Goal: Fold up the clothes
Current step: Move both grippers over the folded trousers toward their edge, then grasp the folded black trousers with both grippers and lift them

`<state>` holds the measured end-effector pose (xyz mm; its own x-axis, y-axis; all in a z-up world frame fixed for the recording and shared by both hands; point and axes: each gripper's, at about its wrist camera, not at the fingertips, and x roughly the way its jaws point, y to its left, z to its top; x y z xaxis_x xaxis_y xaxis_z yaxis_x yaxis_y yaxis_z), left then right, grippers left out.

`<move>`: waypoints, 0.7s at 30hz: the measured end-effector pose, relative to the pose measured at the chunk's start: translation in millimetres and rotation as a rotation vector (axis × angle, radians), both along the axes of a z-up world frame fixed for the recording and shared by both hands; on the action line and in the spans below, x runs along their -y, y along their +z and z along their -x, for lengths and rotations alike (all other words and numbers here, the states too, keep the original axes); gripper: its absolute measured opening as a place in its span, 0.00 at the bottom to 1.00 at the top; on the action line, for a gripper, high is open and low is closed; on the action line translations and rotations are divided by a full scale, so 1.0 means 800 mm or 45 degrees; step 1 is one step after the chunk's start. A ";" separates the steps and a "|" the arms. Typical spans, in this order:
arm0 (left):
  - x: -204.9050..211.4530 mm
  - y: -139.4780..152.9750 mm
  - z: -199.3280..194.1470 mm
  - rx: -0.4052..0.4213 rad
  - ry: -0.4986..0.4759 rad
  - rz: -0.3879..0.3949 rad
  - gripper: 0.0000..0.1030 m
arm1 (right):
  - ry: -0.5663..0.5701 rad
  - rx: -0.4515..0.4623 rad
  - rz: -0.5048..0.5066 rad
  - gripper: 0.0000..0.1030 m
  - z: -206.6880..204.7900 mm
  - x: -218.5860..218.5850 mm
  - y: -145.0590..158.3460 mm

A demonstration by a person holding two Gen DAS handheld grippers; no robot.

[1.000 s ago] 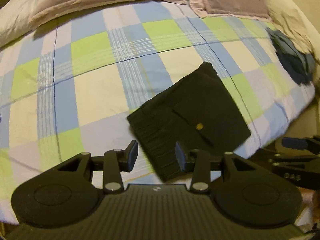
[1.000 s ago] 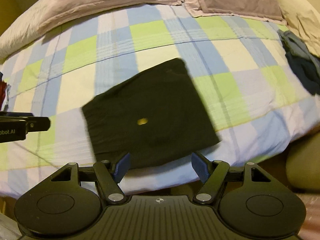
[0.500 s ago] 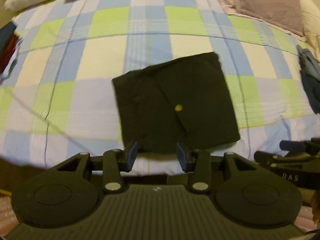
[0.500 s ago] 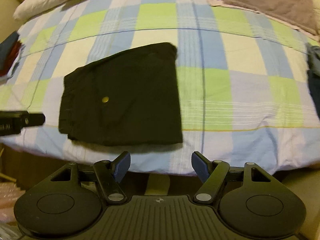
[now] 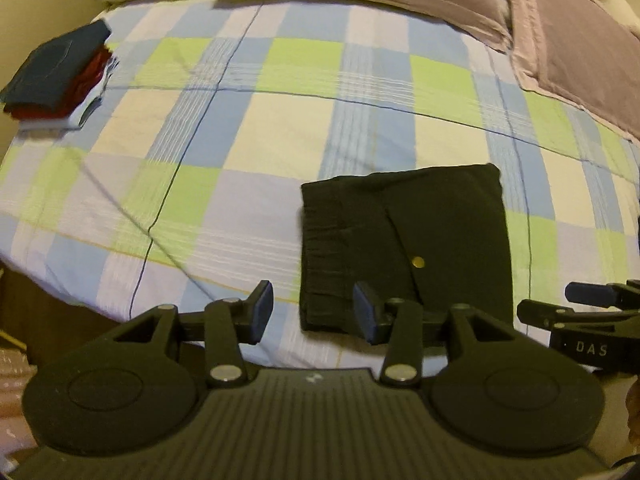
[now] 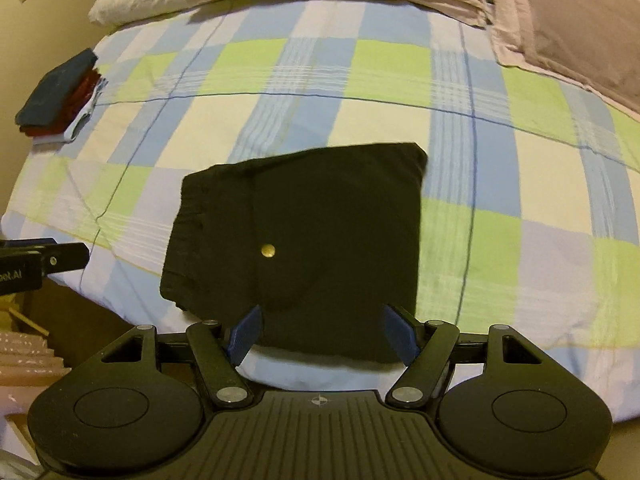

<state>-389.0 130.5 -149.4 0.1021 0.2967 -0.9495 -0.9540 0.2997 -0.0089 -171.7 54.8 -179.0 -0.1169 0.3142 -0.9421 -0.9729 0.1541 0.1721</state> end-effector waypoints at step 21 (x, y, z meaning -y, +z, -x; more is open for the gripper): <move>-0.073 -0.231 0.141 0.887 0.357 0.341 0.51 | -0.561 -0.508 -0.047 0.69 -0.186 0.030 -0.164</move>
